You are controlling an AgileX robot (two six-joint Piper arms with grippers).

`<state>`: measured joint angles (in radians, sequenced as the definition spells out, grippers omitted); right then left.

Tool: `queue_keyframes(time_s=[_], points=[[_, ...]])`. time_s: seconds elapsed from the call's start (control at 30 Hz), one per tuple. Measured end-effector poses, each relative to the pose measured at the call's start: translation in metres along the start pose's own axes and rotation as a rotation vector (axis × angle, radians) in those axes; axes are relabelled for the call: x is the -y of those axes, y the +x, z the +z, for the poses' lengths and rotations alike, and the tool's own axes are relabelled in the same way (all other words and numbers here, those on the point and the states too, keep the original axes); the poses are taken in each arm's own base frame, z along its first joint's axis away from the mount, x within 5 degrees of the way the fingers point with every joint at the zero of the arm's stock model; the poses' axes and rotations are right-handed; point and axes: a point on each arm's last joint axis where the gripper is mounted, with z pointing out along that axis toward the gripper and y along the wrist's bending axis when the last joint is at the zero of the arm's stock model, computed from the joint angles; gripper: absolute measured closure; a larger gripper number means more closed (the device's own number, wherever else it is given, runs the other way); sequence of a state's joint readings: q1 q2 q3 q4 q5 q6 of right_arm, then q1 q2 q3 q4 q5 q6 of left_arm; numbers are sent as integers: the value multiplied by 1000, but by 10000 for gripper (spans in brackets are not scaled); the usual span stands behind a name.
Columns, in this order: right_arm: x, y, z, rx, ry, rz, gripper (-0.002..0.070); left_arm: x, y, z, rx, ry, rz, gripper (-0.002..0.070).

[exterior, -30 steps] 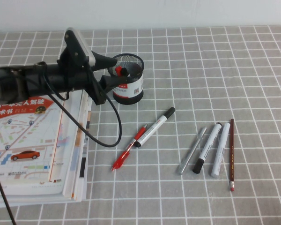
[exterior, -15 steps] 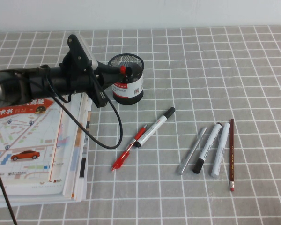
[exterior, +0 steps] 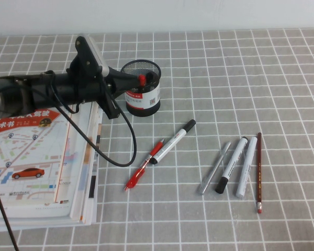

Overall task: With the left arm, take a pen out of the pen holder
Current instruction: 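Take a marker out of the pen holder and lay it on the table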

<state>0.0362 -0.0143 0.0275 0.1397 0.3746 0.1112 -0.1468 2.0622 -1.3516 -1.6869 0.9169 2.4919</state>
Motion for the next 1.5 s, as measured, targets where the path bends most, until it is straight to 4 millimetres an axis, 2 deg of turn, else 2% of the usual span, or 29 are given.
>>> queue_keyframes(time_s=[0.13, 0.2, 0.27, 0.47, 0.6, 0.8, 1.0, 1.23, 1.5], points=[[0, 0, 0, 0, 0, 0, 689, -1, 1, 0, -10, -7, 2, 666], [0, 0, 0, 0, 0, 0, 689, -1, 1, 0, -17, -13, 2, 640], [0, 0, 0, 0, 0, 0, 689, -2, 2, 0, -23, -18, 7, 587], [0, 0, 0, 0, 0, 0, 689, -2, 2, 0, -27, -20, 30, 370], [0, 0, 0, 0, 0, 0, 689, 0, 1, 2, -26, -14, 47, 316], [0, 0, 0, 0, 0, 0, 689, 10, -5, 16, -37, 7, 108, 305], [0, 0, 0, 0, 0, 0, 689, 9, -3, 17, -73, -16, 121, 308], [0, 0, 0, 0, 0, 0, 689, 9, -4, 17, -62, -10, 121, 368], [0, 0, 0, 0, 0, 0, 689, -5, -19, 18, -37, -49, 87, 390]])
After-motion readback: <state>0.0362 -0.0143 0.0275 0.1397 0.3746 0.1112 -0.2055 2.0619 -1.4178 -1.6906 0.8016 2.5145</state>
